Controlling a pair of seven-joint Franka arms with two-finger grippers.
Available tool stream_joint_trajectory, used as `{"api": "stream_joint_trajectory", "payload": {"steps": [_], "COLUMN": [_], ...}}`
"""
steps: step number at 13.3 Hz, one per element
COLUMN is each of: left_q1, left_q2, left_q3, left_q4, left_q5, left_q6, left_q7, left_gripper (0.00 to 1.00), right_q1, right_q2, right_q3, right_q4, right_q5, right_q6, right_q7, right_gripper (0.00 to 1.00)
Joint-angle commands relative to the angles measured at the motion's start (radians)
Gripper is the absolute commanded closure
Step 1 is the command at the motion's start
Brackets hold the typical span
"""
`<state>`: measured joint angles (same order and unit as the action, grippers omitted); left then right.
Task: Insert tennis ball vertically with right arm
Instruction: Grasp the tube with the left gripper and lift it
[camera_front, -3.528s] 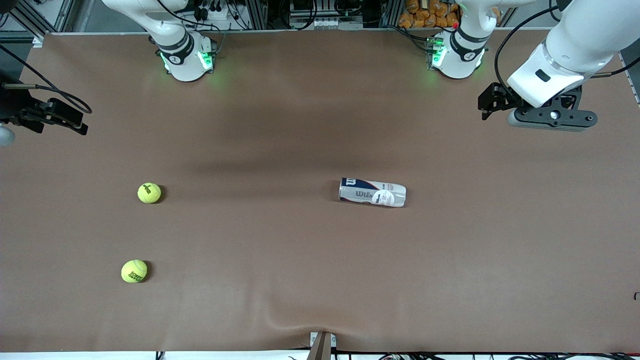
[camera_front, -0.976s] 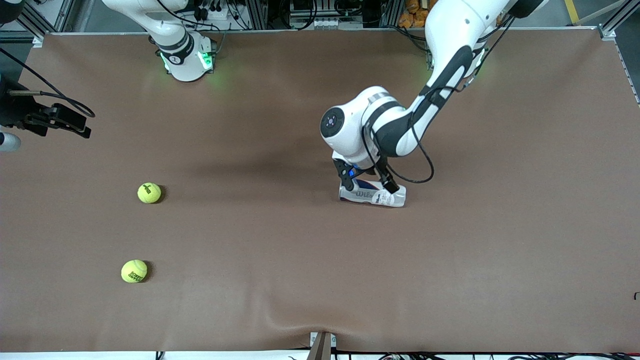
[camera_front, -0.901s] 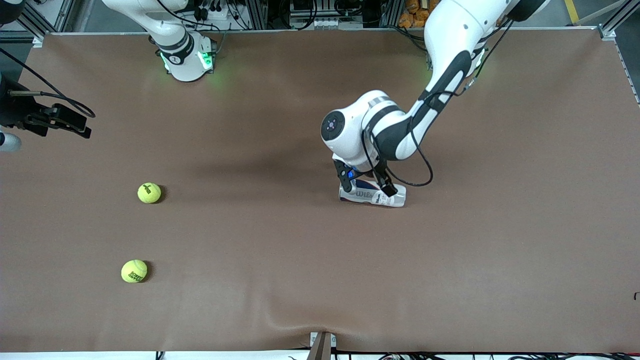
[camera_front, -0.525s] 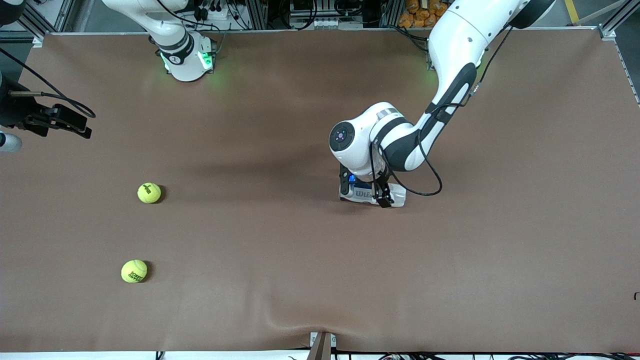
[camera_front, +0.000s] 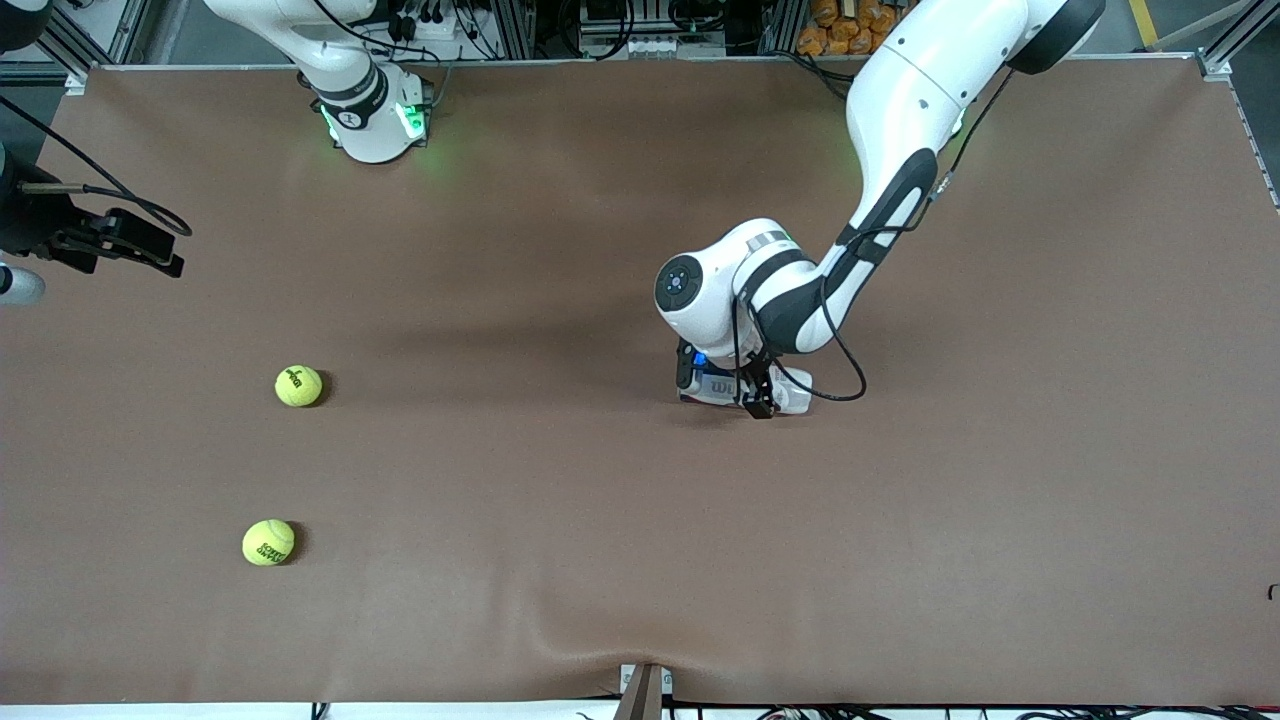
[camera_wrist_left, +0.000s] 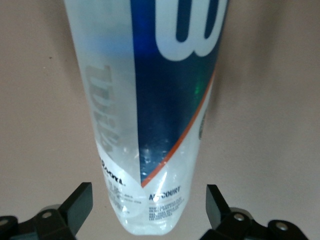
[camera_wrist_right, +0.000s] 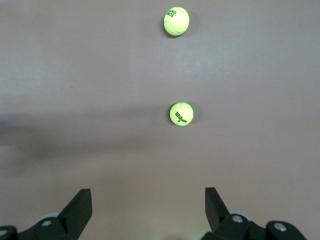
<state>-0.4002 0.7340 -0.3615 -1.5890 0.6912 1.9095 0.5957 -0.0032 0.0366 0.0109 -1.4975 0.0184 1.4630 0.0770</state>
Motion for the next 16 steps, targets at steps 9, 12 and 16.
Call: {"api": "stream_joint_trajectory", "payload": {"steps": [9,12,16], "left_q1": [0.000,-0.014,-0.016], "left_q2": [0.056,0.057,0.038], "left_q3": [0.027,0.039,0.038], "left_q4": [0.017,0.017,0.023], "left_q5": [0.022,0.056,0.066], "left_q6": [0.013,0.011,0.003], "left_q7": [-0.093,-0.097,-0.088], "left_gripper": [0.00,0.26,0.37], "right_q1": [-0.004,-0.004,-0.004], "right_q2": [-0.003,-0.003,-0.003], "right_q3": [0.004,0.006,0.004], "right_q4": [-0.003,-0.003,-0.003], "right_q5": [-0.011,-0.011,-0.011], "right_q6": [0.013,0.014,0.014], "right_q7": [-0.009,-0.009,-0.009], "right_gripper": [0.00,0.00,0.00]}}
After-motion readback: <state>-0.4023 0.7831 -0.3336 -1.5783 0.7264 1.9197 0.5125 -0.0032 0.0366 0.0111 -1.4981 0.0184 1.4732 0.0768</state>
